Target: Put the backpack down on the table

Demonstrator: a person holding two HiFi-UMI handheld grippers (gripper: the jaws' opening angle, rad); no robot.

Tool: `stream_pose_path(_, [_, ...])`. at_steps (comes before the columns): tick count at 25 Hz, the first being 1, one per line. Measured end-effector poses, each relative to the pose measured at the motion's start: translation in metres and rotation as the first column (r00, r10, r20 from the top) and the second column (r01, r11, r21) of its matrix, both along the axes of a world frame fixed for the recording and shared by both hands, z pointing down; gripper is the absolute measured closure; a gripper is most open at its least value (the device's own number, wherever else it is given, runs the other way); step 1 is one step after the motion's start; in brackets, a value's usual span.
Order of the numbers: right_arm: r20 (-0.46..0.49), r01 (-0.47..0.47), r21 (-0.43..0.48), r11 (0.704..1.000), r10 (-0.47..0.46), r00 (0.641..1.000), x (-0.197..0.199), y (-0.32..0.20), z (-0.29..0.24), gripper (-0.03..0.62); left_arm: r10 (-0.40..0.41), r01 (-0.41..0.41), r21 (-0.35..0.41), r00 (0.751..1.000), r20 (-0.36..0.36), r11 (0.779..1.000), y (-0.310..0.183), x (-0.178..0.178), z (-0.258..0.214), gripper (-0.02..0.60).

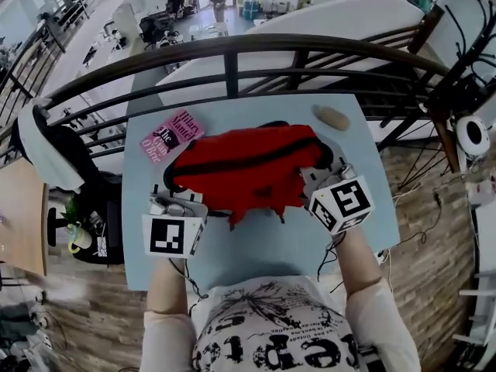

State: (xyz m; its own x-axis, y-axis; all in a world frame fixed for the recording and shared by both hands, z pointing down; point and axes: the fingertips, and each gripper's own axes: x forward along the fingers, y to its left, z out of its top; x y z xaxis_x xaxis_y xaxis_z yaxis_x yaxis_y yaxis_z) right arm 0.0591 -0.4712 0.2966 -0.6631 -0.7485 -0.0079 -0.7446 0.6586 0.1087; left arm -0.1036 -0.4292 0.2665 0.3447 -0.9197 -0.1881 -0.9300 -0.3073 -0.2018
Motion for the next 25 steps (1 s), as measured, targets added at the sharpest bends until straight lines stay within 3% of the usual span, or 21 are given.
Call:
stream_pose_path(6, [-0.026, 0.016, 0.059, 0.998, -0.014, 1.000, 0.008, -0.071, -0.006, 0.562, -0.009, 0.009, 0.007, 0.999, 0.050, 1.000, -0.065, 0.008, 0.001, 0.561])
stream_pose_path(13, [-0.042, 0.023, 0.029, 0.999, -0.021, 0.999, 0.013, -0.120, 0.023, 0.559, -0.024, 0.025, -0.045, 1.000, 0.016, 0.999, -0.115, 0.012, 0.028, 0.561])
stream_pose_path(25, [-0.048, 0.075, -0.094, 0.993, -0.079, 0.996, 0.010, -0.110, 0.074, 0.556, 0.014, -0.023, -0.154, 0.998, -0.060, 0.988, -0.113, 0.007, 0.088, 0.561])
